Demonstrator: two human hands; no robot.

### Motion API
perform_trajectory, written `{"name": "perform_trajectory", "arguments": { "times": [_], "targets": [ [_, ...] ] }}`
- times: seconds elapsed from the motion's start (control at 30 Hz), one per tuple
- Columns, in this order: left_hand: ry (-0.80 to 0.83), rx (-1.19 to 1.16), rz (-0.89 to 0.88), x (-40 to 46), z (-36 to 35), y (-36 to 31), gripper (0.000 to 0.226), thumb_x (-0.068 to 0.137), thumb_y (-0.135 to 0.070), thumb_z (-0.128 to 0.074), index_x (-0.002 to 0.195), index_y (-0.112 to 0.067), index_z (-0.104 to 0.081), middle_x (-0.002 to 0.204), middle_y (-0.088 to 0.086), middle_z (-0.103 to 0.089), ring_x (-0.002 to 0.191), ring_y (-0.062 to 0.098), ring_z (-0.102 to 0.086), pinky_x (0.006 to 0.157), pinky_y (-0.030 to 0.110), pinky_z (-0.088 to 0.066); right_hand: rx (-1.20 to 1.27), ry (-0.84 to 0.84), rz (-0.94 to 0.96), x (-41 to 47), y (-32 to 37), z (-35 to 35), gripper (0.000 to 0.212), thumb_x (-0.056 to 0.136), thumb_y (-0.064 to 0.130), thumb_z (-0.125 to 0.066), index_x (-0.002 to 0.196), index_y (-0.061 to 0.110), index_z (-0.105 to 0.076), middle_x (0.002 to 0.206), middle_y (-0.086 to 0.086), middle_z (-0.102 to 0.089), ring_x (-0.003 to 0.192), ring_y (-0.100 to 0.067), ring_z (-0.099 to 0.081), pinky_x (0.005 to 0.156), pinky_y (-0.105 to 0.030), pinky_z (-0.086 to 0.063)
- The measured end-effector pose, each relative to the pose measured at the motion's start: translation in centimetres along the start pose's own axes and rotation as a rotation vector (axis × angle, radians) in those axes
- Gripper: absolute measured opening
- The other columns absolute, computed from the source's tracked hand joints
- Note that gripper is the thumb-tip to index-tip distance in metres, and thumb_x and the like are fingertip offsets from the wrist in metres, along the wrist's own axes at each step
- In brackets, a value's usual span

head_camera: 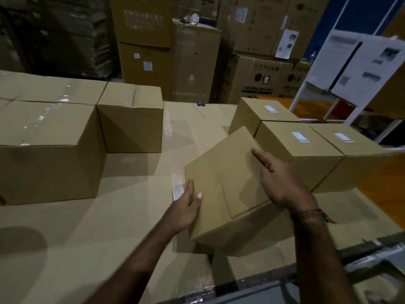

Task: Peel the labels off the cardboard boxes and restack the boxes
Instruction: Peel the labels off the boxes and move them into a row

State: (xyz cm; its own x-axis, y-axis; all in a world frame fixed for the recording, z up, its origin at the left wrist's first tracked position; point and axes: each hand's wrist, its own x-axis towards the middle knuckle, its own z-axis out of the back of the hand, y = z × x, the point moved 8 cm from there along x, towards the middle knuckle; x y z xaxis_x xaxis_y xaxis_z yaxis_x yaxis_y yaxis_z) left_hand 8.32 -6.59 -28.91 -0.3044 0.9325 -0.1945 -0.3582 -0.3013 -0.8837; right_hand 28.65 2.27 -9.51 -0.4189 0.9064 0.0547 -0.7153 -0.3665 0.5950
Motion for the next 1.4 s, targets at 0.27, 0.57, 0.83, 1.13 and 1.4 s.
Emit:
{"name": "perform_trajectory", "arguments": {
  "times": [0.27, 0.57, 0.83, 1.13, 1.4],
  "targets": [
    [-0.361, 0.171, 0.02, -2.3, 5.7, -4.2, 0.066, 0.107, -0.065, -0.029, 0.166, -0.047, -0.006, 0.16, 0.01, -0.048, 0.139, 0.034, -0.053, 0.11, 0.047, -0.045, 0.18, 0.025, 0.08, 1.4, 0.5, 0.0, 0.068, 0.101, 0.035, -0.069, 0.161, 0.041, -0.038, 0.166, 0.008, -0.039, 0.149, -0.02, -0.039, 0.115, -0.047, -0.042],
    [-0.488, 0.474, 0.153, -3.3, 16.5, -3.0, 0.066, 0.107, -0.065, -0.024, 0.166, -0.046, 0.0, 0.161, 0.013, -0.046, 0.14, 0.039, -0.05, 0.106, 0.055, -0.046, 0.375, 0.095, 0.181, 4.8, 4.6, -7.6, 0.073, 0.101, 0.03, -0.072, 0.164, 0.03, -0.036, 0.167, 0.009, -0.039, 0.152, -0.013, -0.034, 0.125, -0.037, -0.033],
    [-0.48, 0.562, 0.178, -0.7, 21.0, 1.5, 0.069, 0.105, -0.068, -0.025, 0.167, -0.04, -0.01, 0.145, 0.01, -0.061, 0.129, 0.033, -0.059, 0.099, 0.05, -0.055, 0.39, 0.104, 0.086, 7.6, 5.5, -15.9, 0.082, 0.094, 0.041, -0.079, 0.163, 0.021, -0.04, 0.166, 0.005, -0.043, 0.146, -0.005, -0.038, 0.119, -0.026, -0.032],
    [-0.478, 0.579, 0.094, 2.0, 24.6, 2.6, 0.081, 0.097, -0.078, -0.032, 0.166, -0.036, -0.021, 0.14, 0.009, -0.062, 0.127, 0.031, -0.06, 0.098, 0.05, -0.056, 0.384, 0.046, 0.012, 10.3, 5.9, -19.0, 0.081, 0.091, 0.042, -0.082, 0.16, 0.022, -0.047, 0.161, 0.008, -0.048, 0.146, -0.007, -0.043, 0.114, -0.024, -0.032],
    [-0.664, 0.711, -0.067, 1.4, 31.6, 1.0, 0.05, 0.097, -0.059, -0.06, 0.138, -0.03, -0.065, 0.138, -0.003, -0.062, 0.124, 0.018, -0.054, 0.101, 0.041, -0.049, 0.392, 0.035, 0.04, 14.0, 8.1, -20.7, 0.079, 0.088, 0.043, -0.084, 0.157, 0.022, -0.051, 0.16, 0.004, -0.051, 0.141, -0.008, -0.044, 0.116, -0.029, -0.035]
  ]
}}
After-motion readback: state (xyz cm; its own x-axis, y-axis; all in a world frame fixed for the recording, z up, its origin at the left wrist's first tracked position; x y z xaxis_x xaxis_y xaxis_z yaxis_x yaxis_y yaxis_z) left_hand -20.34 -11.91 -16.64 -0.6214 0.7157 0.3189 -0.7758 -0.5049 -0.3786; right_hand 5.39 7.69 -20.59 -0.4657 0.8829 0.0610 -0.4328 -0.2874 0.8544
